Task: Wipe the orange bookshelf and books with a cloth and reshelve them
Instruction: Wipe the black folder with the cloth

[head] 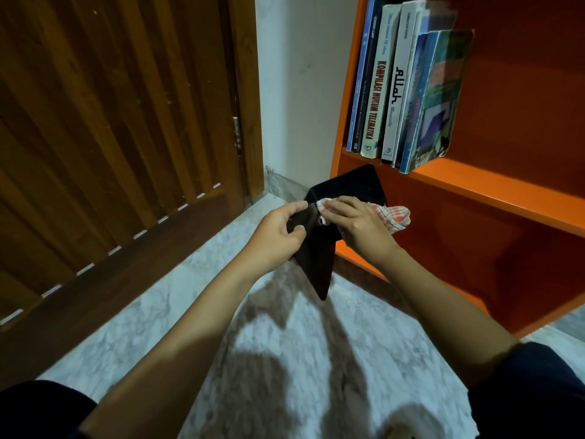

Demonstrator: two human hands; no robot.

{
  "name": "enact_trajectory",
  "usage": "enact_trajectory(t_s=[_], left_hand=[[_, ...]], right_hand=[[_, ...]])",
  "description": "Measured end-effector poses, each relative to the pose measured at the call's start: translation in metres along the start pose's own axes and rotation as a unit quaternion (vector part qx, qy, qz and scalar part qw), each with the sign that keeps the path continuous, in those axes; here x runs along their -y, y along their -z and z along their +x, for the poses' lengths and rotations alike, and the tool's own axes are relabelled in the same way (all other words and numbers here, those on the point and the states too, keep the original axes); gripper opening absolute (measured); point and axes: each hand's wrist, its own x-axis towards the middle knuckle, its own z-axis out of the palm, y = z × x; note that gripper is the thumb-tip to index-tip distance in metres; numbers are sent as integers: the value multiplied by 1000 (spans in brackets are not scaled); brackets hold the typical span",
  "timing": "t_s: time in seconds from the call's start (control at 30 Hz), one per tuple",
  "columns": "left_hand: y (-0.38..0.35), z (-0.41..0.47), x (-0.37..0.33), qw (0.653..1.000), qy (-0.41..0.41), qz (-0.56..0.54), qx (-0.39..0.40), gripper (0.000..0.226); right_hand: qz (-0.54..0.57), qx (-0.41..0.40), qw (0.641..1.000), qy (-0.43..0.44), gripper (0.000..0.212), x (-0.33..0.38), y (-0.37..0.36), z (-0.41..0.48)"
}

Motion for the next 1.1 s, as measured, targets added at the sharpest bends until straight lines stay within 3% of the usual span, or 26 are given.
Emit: enact_trajectory(t_s=[0.17, 0.27, 0.4, 0.7, 0.9, 1.1], left_hand=[[0, 0, 7, 1000, 2, -6, -7, 45], [1, 2, 8, 1000, -10, 14, -6, 46], [2, 6, 8, 998, -30, 56, -27, 48], [3, 9, 15, 988, 30, 149, -22, 52], [0, 8, 6, 990, 27, 140, 9, 51], [8, 10, 5, 995, 10, 101, 18, 50]], right_hand=[[-5, 52, 999, -8, 50, 1, -3, -20], [-10, 88, 996, -10, 36, 1, 1, -27], [-2, 134, 991, -4, 50, 3, 2, -38], [65, -27, 997, -23, 37, 4, 28, -17], [24, 29, 999, -18, 47, -19, 28, 10], [60, 32, 996, -49, 54, -30, 13, -7]])
